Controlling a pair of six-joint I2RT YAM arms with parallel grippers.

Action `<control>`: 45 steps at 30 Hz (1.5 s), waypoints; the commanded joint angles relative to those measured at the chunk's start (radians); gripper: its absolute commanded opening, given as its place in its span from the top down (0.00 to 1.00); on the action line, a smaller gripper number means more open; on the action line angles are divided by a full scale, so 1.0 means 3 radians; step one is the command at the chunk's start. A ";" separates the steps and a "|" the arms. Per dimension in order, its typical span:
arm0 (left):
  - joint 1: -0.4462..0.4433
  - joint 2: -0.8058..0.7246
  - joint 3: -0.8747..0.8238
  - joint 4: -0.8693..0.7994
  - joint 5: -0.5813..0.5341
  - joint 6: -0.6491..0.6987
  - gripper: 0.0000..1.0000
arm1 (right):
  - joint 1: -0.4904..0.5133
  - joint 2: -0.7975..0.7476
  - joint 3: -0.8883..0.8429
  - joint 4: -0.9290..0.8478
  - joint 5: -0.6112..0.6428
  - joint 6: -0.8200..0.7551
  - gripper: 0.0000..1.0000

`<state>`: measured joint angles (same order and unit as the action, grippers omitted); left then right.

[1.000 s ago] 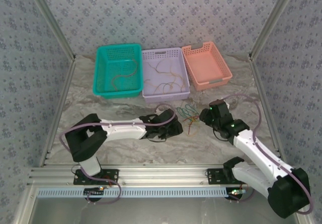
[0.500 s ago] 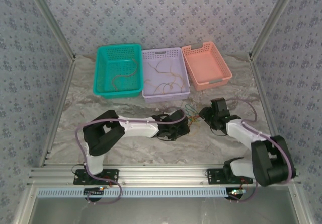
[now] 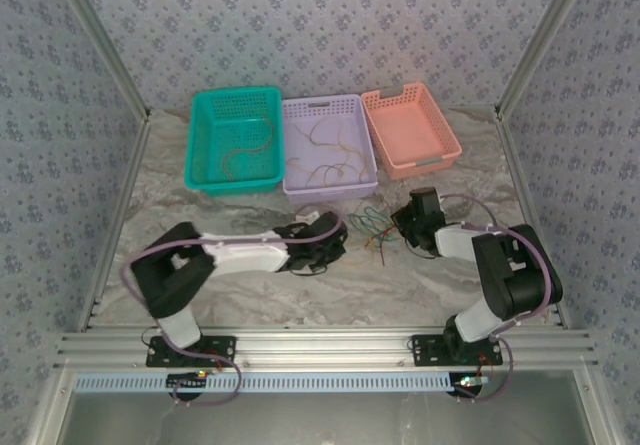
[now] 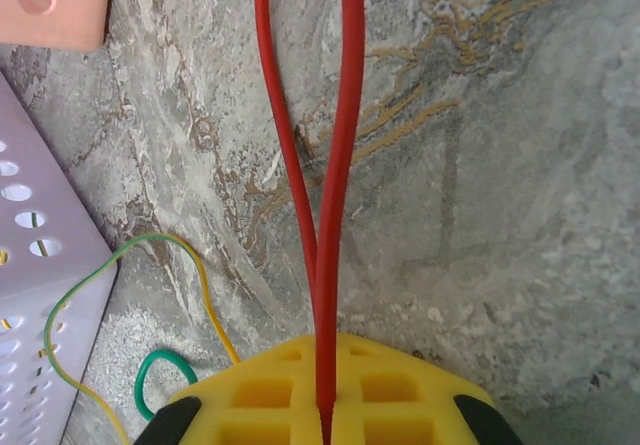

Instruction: Untangle the cables

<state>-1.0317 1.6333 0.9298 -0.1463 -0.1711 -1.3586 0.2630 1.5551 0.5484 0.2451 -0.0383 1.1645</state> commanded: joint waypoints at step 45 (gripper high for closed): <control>0.1895 -0.2366 0.0564 -0.1515 0.1344 0.1618 1.00 | 0.2222 -0.1520 0.0343 -0.0675 0.0906 -0.2073 0.55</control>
<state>-0.4656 0.9138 1.0367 -0.6338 0.2073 -0.8799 0.8402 1.0657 0.7044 -0.1017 0.2569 0.6857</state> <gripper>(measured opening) 0.043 0.453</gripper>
